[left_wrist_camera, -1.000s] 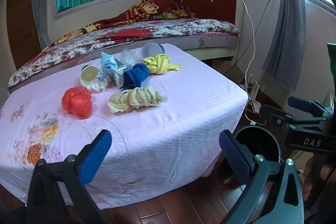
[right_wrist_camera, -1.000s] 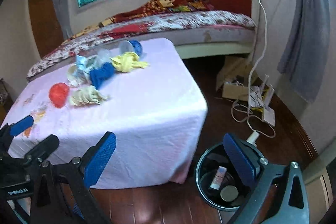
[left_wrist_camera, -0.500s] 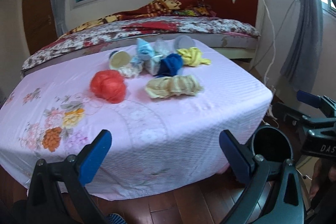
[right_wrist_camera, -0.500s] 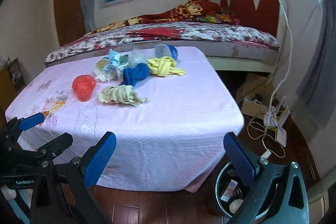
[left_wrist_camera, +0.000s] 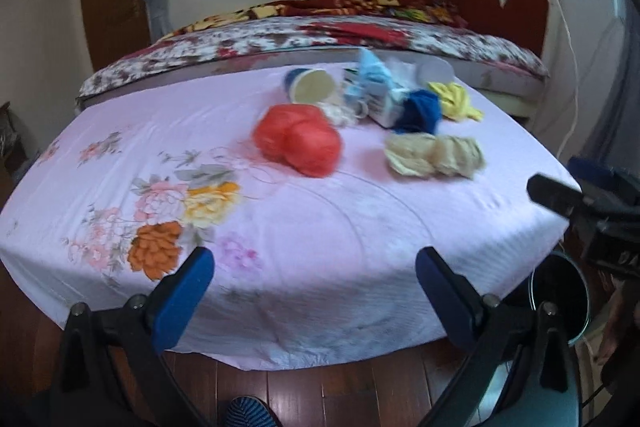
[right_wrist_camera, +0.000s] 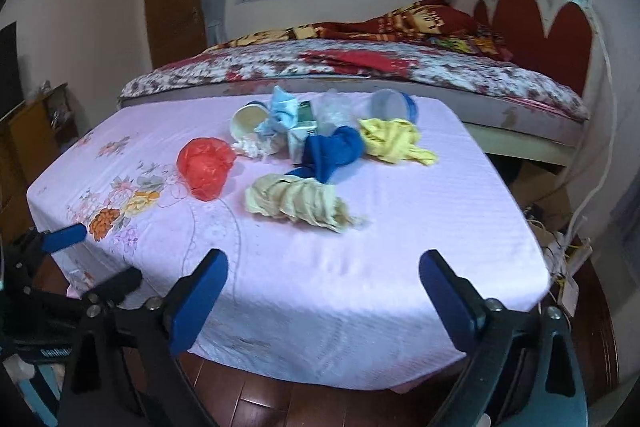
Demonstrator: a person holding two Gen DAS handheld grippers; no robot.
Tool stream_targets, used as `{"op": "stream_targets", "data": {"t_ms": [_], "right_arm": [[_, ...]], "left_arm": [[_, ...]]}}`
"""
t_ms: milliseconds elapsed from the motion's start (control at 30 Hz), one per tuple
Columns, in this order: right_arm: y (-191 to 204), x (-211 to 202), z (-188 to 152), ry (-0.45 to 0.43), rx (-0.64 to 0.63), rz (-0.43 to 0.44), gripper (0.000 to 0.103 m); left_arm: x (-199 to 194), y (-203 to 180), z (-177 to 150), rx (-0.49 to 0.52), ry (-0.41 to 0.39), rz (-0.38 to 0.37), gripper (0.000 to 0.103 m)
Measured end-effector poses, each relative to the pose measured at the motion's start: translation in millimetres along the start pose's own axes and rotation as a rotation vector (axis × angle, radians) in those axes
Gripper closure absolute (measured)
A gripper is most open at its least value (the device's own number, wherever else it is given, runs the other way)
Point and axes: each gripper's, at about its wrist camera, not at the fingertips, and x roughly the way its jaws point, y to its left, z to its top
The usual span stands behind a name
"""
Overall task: Collect trash
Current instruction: 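Move both tools back over the table toward the remaining trash, then grasp the red plastic bag with the left tool while the right tool grasps the beige cloth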
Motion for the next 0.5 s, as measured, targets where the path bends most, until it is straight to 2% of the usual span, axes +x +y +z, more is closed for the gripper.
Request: {"op": "stream_targets", "data": {"t_ms": [33,300,433,500], "right_arm": [[2.6,6.7,2.6,0.007,-0.006,0.002,0.011],[12.0,68.6,22.9,0.076,-0.026,0.007,0.018],[5.6,93.8,25.1,0.114,-0.038,0.0,0.023],[1.0,104.3,27.7,0.124,-0.026,0.011,0.026]], "left_arm": [[4.3,5.9,3.2,-0.01,0.002,-0.004,0.009],[42.0,19.3,25.4,-0.007,0.021,-0.009,0.012],[59.0,16.5,35.7,0.005,0.026,-0.022,0.021],[67.8,14.2,40.4,0.011,0.026,-0.018,0.022]]}}
